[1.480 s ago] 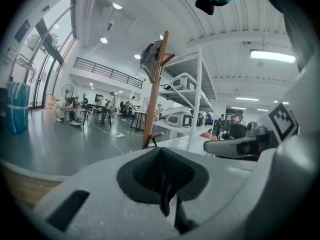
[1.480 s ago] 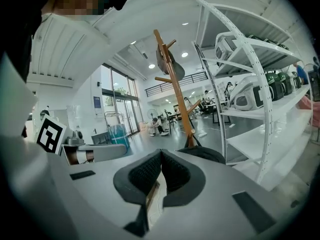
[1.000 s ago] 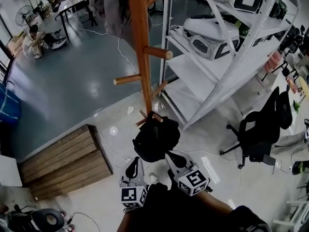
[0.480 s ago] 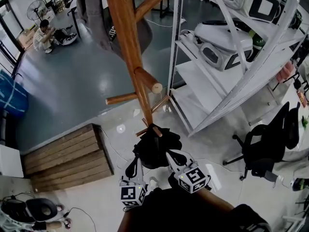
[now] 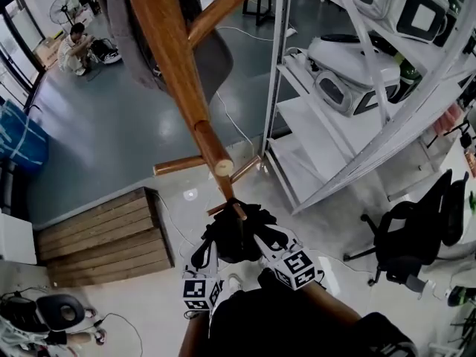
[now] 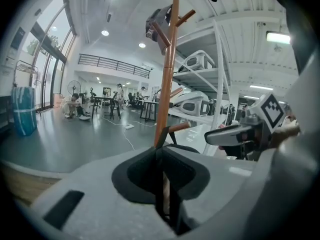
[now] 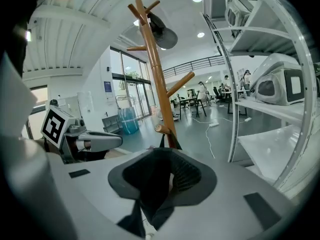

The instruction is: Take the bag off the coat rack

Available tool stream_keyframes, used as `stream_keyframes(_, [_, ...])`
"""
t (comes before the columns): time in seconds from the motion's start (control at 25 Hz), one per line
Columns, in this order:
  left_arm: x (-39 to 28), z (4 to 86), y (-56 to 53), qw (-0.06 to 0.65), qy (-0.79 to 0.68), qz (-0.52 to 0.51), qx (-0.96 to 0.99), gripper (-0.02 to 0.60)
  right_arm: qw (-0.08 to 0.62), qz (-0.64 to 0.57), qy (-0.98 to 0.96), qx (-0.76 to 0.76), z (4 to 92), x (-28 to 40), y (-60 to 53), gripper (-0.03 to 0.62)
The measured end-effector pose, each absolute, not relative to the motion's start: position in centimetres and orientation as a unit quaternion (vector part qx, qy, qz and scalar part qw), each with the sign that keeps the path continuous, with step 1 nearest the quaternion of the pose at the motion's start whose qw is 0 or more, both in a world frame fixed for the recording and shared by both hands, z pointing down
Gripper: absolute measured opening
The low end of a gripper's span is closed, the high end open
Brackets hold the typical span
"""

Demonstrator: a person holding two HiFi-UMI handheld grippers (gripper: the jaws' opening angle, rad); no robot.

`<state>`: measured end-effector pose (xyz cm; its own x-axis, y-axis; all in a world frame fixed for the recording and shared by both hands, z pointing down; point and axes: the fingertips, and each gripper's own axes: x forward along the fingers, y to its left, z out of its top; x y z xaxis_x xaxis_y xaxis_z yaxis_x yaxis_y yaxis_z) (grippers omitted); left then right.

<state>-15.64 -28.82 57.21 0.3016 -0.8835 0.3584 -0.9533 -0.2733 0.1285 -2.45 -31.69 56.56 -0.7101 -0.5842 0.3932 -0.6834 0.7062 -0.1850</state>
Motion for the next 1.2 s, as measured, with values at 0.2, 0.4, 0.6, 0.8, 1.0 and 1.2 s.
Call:
stream_keyframes(0.2, [-15.9,59.6,-29.5,0.181,-0.574,0.137,0.787,0.172,0.190,0.150,-0.908,0.342,58.1,-2.0,-33.0,0.138])
stream_keyframes(0.4, [-16.6,61.6,-30.2,0.188,-0.569,0.162,0.784,0.225,0.225,0.146,-0.903,0.336,60.0,-1.1,-34.3,0.167])
stream_keyframes(0.6, [-16.8,63.5,-30.8,0.210,-0.560,0.176,0.782,0.252,0.267,0.162,-0.893,0.324,62.9,-0.3,-35.1,0.204])
stream_keyframes(0.8, [-16.9,65.4,-31.6,0.223,-0.547,0.199,0.782,0.261,0.296,0.172,-0.887,0.309,65.2,-0.1,-36.0,0.219])
stream_keyframes(1.0, [-16.8,67.1,-32.2,0.238,-0.533,0.210,0.784,0.268,0.323,0.179,-0.882,0.293,67.2,-0.4,-36.3,0.224])
stream_keyframes(1.2, [-16.7,68.5,-32.9,0.244,-0.525,0.227,0.783,0.268,0.338,0.185,-0.879,0.281,68.7,-0.8,-36.4,0.224])
